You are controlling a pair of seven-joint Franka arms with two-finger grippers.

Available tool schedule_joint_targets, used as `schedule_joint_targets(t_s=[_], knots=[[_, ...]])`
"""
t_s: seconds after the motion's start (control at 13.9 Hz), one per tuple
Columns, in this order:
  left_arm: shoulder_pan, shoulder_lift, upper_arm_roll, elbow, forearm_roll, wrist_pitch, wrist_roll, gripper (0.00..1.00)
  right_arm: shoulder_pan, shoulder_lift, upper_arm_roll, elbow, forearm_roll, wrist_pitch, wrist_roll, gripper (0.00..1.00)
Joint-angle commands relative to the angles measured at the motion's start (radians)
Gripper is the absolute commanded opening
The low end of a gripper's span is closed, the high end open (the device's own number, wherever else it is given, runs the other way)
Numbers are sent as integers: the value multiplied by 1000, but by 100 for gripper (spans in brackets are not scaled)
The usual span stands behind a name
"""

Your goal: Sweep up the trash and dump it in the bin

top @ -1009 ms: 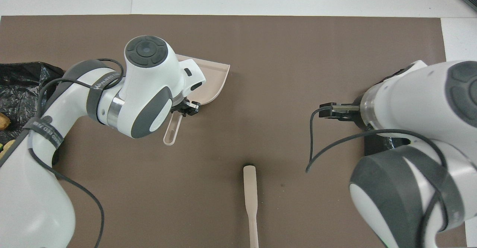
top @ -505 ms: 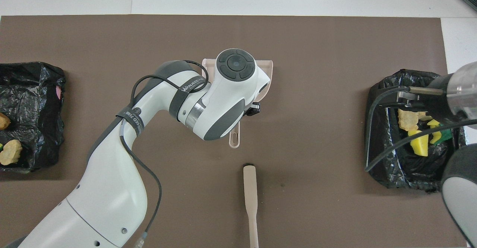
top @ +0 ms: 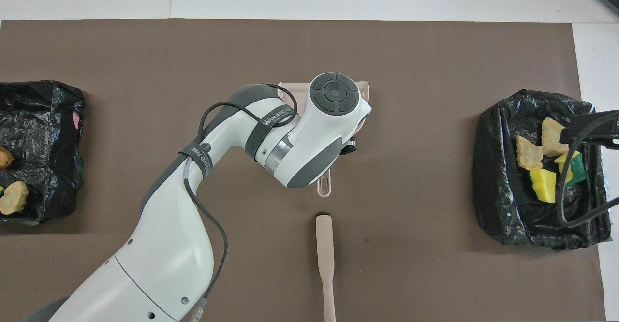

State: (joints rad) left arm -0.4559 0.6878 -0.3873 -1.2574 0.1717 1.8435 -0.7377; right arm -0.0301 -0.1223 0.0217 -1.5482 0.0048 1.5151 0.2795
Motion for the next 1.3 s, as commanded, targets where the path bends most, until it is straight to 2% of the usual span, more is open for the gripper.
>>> schedule_joint_targets(t_s=[0.0,0.14,0.29,0.36,0.43,0.5,0.58,0.65,0.79,1.08,1.23], knots=[[-23,13,16,21,15,-24,-12,0,-31,1,-8,-27,17,10,-138,100],[-21,15,16,0,18,-15,-11,0,-76,24,-8,-33,14,31,-206,100],[-23,13,16,-20,17,-13,-12,0,-65,15,-8,-58,4,33,-188,100],[-21,13,16,-17,19,-14,-11,5,-63,18,-8,-59,3,34,-181,100],[-21,12,16,-17,19,-15,-11,28,-65,20,-8,-55,3,34,-178,100],[-20,12,16,-17,15,-18,-11,63,-66,20,-8,-52,4,33,-178,100],[-20,7,18,-17,17,-18,-11,93,-71,18,-8,-52,6,28,-181,100],[-15,-5,18,-17,23,-21,-9,100,-70,18,-6,-52,6,25,-181,100],[0,-69,21,-60,20,-27,-5,100,-63,18,4,-52,14,25,-183,100],[31,-353,117,-351,15,-21,35,100,-63,18,6,-52,20,25,-181,100],[39,-473,180,-459,8,-9,169,100,-63,18,6,-52,20,25,-183,100]])
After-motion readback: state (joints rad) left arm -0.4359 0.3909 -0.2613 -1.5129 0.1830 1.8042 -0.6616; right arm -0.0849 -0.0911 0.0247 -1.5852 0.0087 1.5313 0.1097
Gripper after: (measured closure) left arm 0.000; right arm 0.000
